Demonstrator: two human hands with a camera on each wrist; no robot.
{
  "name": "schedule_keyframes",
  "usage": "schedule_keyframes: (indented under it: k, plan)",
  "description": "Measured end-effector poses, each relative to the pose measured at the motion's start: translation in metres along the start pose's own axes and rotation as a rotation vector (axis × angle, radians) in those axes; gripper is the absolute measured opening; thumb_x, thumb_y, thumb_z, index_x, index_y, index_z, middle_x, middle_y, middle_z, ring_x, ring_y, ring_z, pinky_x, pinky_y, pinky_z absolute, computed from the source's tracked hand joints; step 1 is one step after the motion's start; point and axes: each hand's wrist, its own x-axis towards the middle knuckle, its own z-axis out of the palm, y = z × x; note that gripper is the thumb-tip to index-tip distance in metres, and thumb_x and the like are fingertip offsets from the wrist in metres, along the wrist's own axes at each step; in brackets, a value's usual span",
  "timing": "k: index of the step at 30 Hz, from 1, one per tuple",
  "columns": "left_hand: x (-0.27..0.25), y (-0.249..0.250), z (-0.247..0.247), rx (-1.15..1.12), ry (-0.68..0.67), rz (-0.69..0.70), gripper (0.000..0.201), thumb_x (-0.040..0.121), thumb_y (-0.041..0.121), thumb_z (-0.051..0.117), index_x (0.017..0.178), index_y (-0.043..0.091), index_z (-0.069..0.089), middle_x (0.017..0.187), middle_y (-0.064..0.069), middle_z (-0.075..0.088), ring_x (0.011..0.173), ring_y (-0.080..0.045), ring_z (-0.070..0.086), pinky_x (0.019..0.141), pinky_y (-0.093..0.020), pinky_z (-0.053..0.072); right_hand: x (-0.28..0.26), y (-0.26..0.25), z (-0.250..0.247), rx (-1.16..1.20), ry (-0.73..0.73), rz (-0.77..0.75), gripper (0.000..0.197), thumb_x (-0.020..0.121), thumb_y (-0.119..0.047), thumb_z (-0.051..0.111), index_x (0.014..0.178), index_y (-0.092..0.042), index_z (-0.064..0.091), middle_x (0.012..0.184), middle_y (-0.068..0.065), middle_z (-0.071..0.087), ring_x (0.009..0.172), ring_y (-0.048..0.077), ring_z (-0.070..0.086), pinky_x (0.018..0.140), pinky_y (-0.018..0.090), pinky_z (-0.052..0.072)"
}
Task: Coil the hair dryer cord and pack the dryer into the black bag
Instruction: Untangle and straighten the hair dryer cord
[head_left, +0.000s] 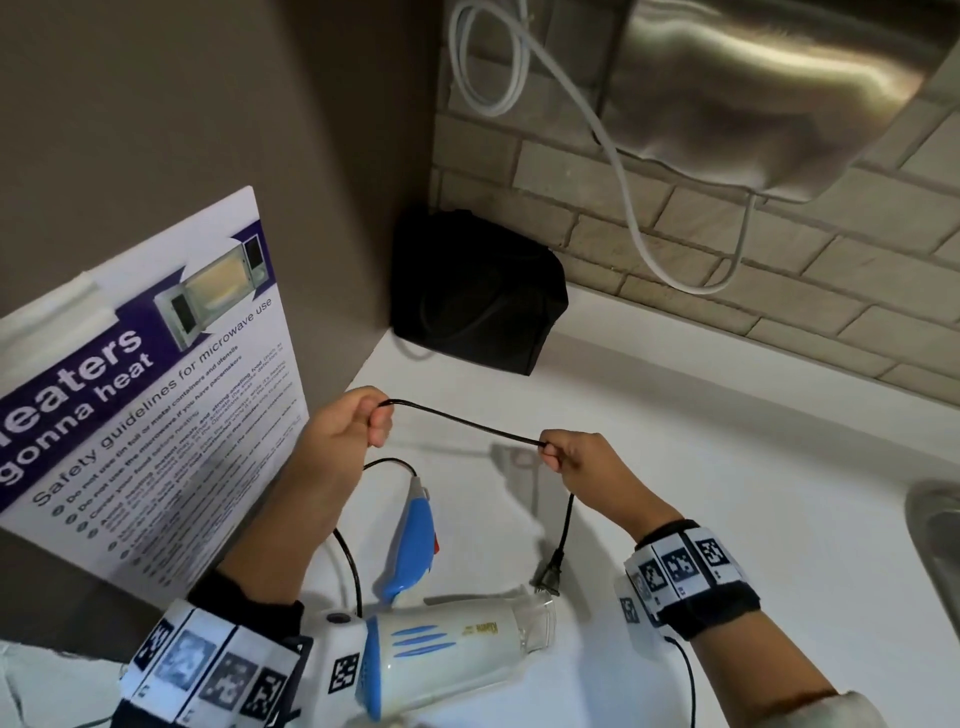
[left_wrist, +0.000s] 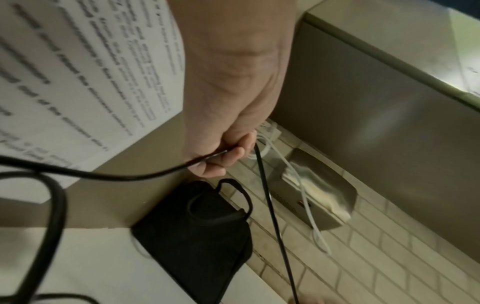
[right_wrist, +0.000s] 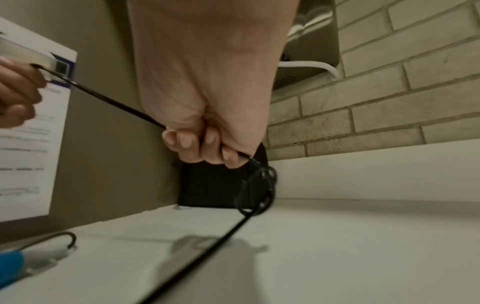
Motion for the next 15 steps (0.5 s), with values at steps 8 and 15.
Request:
schedule_keyframes:
  k: [8,15]
  plan:
    - [0.012,-0.029,-0.008,-0.099,0.024,-0.117,0.062,0.08,-0.015,0.018,0.043,0.028,0.044,0.048,0.014,0.039,0.055,-0.011,0.031,0.062,-0.029,0.025,0.003,0.03,0.011,-0.063,0.007,0.108,0.047,0.083,0.007,0.042,0.056,-0.031,0.032,0.052,-0.011,0.039,0.049,0.004,0.033,0.052,0.016,0.033]
    - [0.012,-0.063,-0.015,0.366,-0.05,-0.137,0.035,0.092,0.017,0.032,0.061,0.019,0.047,0.061,0.0,0.046,0.063,-0.018,0.043,0.065,-0.029,0.035,0.005,0.038,0.01,-0.151,-0.057,0.329,0.035,0.092,-0.004,0.039,0.066,-0.021,0.056,0.077,0.001,0.066,0.06,0.011,0.051,0.052,0.014,0.035]
